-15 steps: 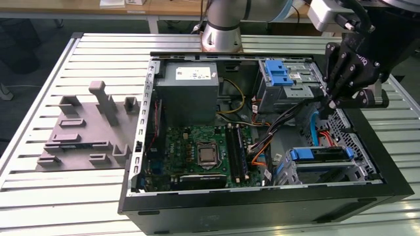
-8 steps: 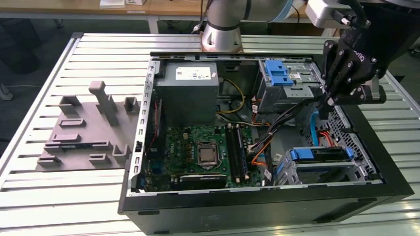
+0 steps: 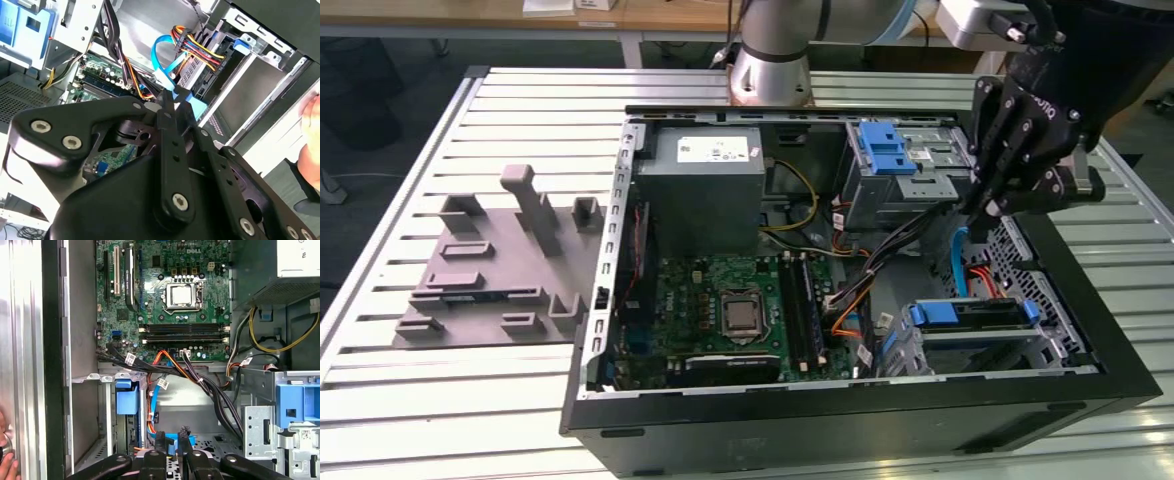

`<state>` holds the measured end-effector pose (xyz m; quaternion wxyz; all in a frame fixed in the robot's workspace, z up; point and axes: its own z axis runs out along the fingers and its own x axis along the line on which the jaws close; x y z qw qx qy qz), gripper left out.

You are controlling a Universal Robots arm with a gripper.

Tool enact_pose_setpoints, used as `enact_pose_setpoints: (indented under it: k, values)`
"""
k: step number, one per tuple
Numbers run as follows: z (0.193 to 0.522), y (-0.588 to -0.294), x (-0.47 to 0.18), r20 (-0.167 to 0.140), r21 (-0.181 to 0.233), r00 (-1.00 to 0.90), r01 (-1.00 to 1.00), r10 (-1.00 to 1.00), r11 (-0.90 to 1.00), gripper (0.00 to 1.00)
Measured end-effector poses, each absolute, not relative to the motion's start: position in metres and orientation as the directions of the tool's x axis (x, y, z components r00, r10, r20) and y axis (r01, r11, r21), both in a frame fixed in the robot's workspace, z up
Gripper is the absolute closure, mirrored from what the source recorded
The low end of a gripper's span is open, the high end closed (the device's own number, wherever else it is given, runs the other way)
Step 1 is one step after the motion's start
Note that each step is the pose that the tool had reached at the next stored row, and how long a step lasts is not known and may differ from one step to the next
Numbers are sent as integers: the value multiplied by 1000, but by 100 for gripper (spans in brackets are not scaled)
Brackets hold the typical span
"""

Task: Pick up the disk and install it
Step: 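Insert the second disk wire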

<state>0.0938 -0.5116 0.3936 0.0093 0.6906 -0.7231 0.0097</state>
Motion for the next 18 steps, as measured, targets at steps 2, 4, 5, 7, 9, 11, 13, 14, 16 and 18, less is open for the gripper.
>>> enact_pose_setpoints:
  k: [2, 4, 5, 7, 9, 11, 13, 14, 16, 18]
  values:
    - [393, -511, 94, 33, -2, -46, -999, -998, 46, 76]
    - [391, -511, 94, 41, -2, -46, -999, -998, 46, 76]
    - [390, -510, 94, 42, -2, -46, -999, -998, 46, 76]
    - [388, -510, 94, 43, -3, -46, -999, -998, 46, 76]
    - [386, -510, 94, 43, -3, -46, -999, -998, 46, 76]
    - [385, -510, 94, 45, -3, -46, -999, -998, 46, 76]
    - [383, -510, 94, 47, -3, -46, -999, -998, 46, 76]
    - [382, -510, 94, 49, -3, -46, -999, -998, 46, 76]
    - [380, -510, 94, 52, -3, -46, -999, -998, 46, 76]
    - [379, -510, 94, 53, -3, -46, -999, -998, 46, 77]
